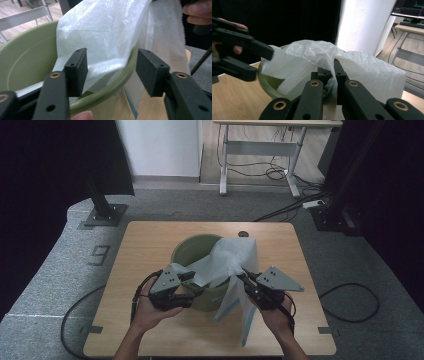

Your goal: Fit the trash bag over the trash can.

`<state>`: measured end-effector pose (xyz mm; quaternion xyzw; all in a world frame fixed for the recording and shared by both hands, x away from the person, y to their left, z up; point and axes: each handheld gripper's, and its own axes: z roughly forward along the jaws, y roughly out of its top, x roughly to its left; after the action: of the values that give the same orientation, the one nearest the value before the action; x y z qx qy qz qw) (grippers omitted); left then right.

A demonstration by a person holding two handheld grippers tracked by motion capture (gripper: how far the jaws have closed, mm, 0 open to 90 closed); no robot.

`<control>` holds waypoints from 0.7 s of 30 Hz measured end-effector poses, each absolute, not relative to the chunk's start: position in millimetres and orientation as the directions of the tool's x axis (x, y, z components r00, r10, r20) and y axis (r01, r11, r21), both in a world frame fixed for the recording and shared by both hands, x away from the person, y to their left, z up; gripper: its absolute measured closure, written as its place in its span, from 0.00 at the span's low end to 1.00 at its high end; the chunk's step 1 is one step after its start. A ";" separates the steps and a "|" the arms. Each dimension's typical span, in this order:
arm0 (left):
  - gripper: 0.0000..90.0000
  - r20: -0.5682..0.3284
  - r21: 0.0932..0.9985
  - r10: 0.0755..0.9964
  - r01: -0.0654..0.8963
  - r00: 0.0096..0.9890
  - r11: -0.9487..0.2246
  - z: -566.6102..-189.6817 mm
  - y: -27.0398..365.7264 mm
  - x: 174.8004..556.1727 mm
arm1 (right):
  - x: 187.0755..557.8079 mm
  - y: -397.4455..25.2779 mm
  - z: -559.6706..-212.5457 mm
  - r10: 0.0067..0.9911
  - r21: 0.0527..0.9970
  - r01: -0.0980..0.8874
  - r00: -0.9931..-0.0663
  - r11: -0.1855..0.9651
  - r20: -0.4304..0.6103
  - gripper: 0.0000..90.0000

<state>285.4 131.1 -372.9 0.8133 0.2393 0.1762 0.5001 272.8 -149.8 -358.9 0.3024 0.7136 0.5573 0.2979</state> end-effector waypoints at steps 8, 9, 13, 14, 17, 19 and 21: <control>0.87 -0.035 0.875 0.511 0.273 0.859 -0.399 -377.5 122.4 294.3 | 275.6 -142.7 -364.2 0.751 0.976 0.114 -0.657 0.187 -0.067 0.96; 0.91 -0.044 0.877 0.514 0.280 0.857 -0.391 -377.7 122.8 294.9 | 275.6 -143.2 -364.9 0.750 0.976 0.118 -0.659 0.183 -0.061 0.95; 0.99 -0.080 0.881 0.517 0.303 0.852 -0.364 -378.4 125.2 296.3 | 274.7 -146.4 -368.6 0.745 0.977 0.129 -0.666 0.168 -0.041 0.87; 1.00 -0.082 0.882 0.522 0.306 0.849 -0.359 -378.5 125.6 296.2 | 273.9 -147.1 -369.7 0.746 0.978 0.129 -0.665 0.166 -0.038 0.81; 1.00 -0.081 0.883 0.546 0.314 0.834 -0.348 -378.3 127.4 296.7 | 267.2 -149.2 -373.4 0.757 0.979 0.122 -0.652 0.161 -0.044 0.64; 1.00 -0.091 0.887 0.560 0.323 0.824 -0.330 -378.1 129.7 297.4 | 256.8 -154.8 -378.2 0.768 0.982 0.137 -0.640 0.128 -0.010 0.52; 1.00 -0.098 0.890 0.572 0.329 0.814 -0.316 -377.6 132.2 298.4 | 253.2 -157.6 -380.1 0.773 0.983 0.141 -0.635 0.117 -0.001 0.50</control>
<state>298.4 132.2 -377.6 0.8025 0.2809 0.1185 0.5128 253.2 -157.6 -380.1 0.3285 0.6955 0.5776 0.2732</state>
